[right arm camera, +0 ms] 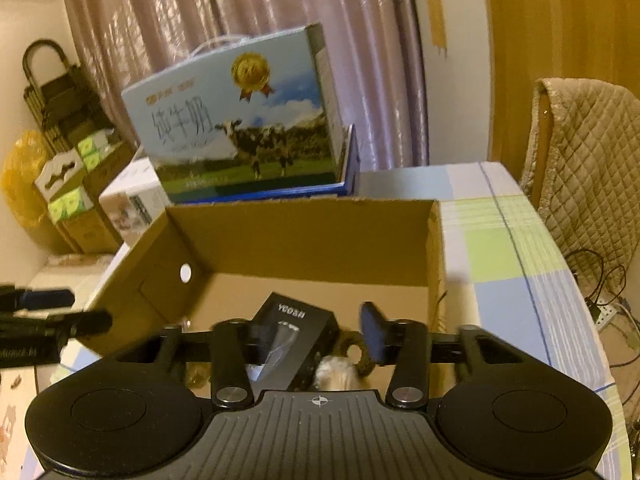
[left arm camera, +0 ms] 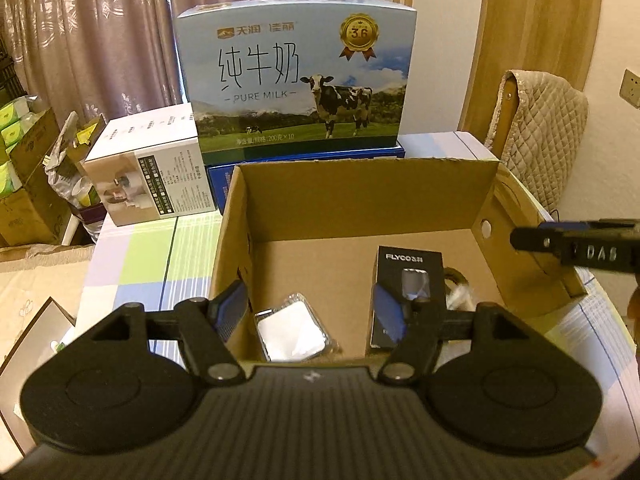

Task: Organize objects
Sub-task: 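Withdraw both open tools from the cardboard box back to the table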

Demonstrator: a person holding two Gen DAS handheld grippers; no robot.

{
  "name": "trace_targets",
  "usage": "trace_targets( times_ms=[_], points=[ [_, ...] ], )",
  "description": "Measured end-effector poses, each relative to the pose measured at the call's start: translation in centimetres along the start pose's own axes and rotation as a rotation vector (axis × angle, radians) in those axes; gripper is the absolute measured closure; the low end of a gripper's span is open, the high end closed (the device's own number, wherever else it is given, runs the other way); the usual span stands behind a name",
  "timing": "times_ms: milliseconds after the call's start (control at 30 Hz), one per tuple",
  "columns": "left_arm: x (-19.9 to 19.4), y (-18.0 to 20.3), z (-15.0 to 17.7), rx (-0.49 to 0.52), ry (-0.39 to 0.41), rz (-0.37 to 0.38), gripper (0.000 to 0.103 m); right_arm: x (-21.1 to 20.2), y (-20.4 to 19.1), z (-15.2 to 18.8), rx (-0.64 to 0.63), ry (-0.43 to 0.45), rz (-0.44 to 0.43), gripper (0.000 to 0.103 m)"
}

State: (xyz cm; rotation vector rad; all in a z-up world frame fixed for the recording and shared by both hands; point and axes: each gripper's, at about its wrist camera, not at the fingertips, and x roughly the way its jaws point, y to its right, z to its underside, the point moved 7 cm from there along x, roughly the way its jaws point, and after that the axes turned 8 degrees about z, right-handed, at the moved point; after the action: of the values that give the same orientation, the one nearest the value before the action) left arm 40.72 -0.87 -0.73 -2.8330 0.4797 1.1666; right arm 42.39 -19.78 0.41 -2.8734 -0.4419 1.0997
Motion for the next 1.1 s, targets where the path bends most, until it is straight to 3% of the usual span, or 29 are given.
trace_targets(
  times_ms=[333, 667, 1100],
  points=[
    [-4.7, 1.3, 2.9, -0.011, 0.027, -0.009, 0.034, -5.8, 1.1, 1.8, 0.049, 0.016, -0.014, 0.057],
    [-11.1, 3.5, 7.6, -0.038, 0.034, -0.005, 0.024, -14.9, 2.1, 8.7, 0.141, -0.003, -0.024, 0.057],
    [-17.8, 8.5, 16.4, -0.047, 0.000, 0.021, 0.005, -23.1, 2.1, 17.3, 0.107, -0.051, -0.003, 0.054]
  ],
)
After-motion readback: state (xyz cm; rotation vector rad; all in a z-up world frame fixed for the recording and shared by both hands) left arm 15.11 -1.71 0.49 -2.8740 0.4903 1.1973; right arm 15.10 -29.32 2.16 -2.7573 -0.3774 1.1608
